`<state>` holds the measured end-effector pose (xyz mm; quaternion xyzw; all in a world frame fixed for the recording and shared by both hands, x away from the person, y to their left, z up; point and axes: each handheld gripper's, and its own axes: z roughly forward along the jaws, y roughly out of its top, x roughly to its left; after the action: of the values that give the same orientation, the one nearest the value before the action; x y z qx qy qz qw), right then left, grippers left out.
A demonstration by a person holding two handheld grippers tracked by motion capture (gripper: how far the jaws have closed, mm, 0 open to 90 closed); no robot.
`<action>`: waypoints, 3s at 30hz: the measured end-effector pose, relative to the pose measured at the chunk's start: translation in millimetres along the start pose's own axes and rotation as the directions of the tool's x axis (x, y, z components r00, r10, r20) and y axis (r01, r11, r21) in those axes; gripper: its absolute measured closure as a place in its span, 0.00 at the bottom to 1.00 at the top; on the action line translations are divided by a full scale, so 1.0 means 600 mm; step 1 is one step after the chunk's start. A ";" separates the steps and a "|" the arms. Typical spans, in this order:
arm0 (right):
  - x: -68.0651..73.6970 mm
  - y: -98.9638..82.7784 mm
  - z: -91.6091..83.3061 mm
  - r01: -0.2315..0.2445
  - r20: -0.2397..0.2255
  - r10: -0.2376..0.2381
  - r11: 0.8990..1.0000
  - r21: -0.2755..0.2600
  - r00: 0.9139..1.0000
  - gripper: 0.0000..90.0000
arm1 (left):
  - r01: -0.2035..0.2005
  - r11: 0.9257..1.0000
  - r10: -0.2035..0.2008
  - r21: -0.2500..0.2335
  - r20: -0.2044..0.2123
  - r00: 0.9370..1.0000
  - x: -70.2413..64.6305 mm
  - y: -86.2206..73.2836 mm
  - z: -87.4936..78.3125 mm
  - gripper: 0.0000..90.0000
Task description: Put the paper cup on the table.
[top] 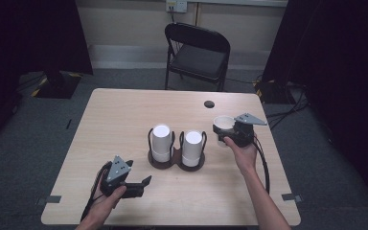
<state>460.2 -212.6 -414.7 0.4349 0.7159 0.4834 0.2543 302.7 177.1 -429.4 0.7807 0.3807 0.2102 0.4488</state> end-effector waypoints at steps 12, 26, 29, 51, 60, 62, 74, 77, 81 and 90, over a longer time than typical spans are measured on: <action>-0.011 -0.014 0.054 -0.013 0.029 0.012 1.000 0.019 0.999 0.28 | -0.012 1.000 0.012 0.004 0.003 1.000 0.001 -0.002 0.002 0.20; -0.016 -0.036 0.091 -0.033 0.035 0.032 0.999 0.033 0.999 0.27 | -0.001 1.000 0.001 0.002 0.006 1.000 0.001 -0.004 0.002 0.21; -0.016 -0.037 0.092 -0.033 0.038 0.031 0.999 0.036 0.999 0.27 | 0.001 1.000 -0.001 0.002 0.005 1.000 0.001 -0.004 0.002 0.21; -0.010 -0.066 0.073 -0.011 0.018 0.010 0.998 0.057 1.000 0.26 | 0.003 1.000 -0.003 0.004 0.006 1.000 0.002 -0.003 0.001 0.21; -0.010 -0.069 0.063 -0.001 0.009 0.000 0.997 0.075 1.000 0.26 | 0.014 1.000 -0.015 0.002 0.011 1.000 0.004 -0.003 0.001 0.22; -0.010 -0.070 0.062 0.003 0.007 -0.003 0.997 0.080 1.000 0.26 | 0.013 1.000 -0.013 0.004 0.011 1.000 0.004 -0.003 0.001 0.22; -0.007 -0.075 0.061 -0.014 0.003 0.014 0.996 0.090 1.000 0.24 | 0.016 1.000 -0.016 -0.002 0.014 1.000 0.005 -0.003 0.000 0.22; -0.009 -0.080 0.060 -0.029 0.006 0.028 0.994 0.103 1.000 0.21 | 0.007 1.000 -0.007 -0.002 0.013 1.000 0.006 -0.002 0.000 0.22; -0.012 -0.085 0.061 -0.042 0.008 0.041 0.992 0.121 0.999 0.17 | 0.017 1.000 -0.017 0.001 0.014 1.000 0.005 -0.003 0.001 0.22; -0.015 -0.092 0.056 -0.056 0.003 0.056 0.987 0.152 0.998 0.15 | 0.019 1.000 -0.019 0.000 0.015 1.000 0.008 -0.003 0.001 0.22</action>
<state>470.0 -213.1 -478.8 0.4726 0.7385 0.4345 0.2062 305.2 181.1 -431.2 0.7785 0.3847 0.2001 0.4538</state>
